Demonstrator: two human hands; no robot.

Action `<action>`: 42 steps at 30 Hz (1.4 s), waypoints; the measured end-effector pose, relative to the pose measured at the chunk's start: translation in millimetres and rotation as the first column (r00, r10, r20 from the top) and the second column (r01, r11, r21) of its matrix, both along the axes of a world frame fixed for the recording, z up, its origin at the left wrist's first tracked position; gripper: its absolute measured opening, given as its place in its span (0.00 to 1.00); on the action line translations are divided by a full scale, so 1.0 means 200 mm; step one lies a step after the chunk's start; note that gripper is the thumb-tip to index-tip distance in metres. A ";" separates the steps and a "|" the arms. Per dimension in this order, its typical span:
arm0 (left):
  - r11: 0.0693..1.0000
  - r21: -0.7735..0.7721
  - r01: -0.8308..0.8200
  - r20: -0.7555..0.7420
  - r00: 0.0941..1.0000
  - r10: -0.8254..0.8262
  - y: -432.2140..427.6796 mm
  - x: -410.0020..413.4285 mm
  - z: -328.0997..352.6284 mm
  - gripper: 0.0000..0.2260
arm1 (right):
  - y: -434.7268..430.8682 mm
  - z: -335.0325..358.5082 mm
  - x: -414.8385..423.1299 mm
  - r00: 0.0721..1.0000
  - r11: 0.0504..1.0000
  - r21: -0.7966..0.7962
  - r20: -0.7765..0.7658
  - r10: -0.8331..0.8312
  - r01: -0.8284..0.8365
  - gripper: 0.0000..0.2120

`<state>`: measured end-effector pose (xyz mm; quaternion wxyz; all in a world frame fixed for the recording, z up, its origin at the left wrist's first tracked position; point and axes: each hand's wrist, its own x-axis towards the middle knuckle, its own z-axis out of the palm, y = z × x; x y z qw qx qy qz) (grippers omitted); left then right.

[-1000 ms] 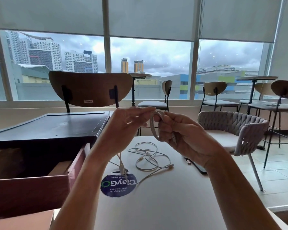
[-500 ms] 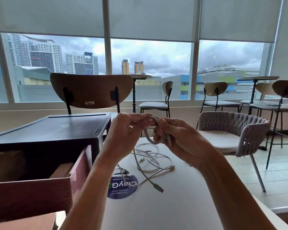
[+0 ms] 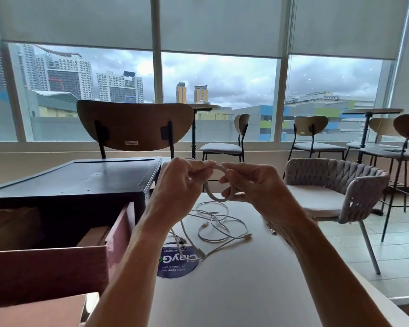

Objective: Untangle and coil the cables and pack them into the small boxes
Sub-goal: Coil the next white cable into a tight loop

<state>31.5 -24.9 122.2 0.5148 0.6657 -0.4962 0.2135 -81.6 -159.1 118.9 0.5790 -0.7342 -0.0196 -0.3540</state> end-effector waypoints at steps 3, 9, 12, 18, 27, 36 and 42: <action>1.000 -0.011 -0.016 -0.016 1.000 0.015 0.00 0.01 0.00 0.09 | 0.00 0.00 0.00 1.000 1.000 0.016 0.011 0.013 -0.013 0.09; 1.000 -0.013 0.019 -0.009 1.000 -0.019 0.00 0.00 0.00 0.09 | -0.01 0.02 -0.02 0.999 0.999 -0.027 -0.028 0.030 -0.031 0.07; 1.000 0.006 0.028 0.001 1.000 -0.028 0.01 0.00 0.01 0.09 | 0.00 0.02 -0.02 0.999 0.996 -0.086 -0.043 0.014 -0.018 0.06; 0.993 0.002 0.120 -0.122 0.985 -0.119 0.01 0.02 0.00 0.07 | -0.02 0.01 -0.04 0.995 0.998 -0.057 -0.100 -0.001 -0.005 0.06; 0.986 0.043 0.163 -0.146 0.977 -0.156 0.00 0.03 -0.01 0.08 | -0.03 0.03 -0.07 0.977 0.994 -0.108 -0.212 -0.027 0.004 0.08; 0.983 0.016 0.182 -0.322 0.932 -0.168 0.05 0.05 -0.03 0.07 | -0.05 0.05 -0.12 0.993 0.979 0.206 -0.118 0.017 0.008 0.09; 0.966 0.256 -0.046 -0.229 0.968 0.107 0.06 0.15 -0.13 0.03 | -0.04 0.07 -0.14 0.995 0.950 0.312 -0.080 0.057 -0.029 0.07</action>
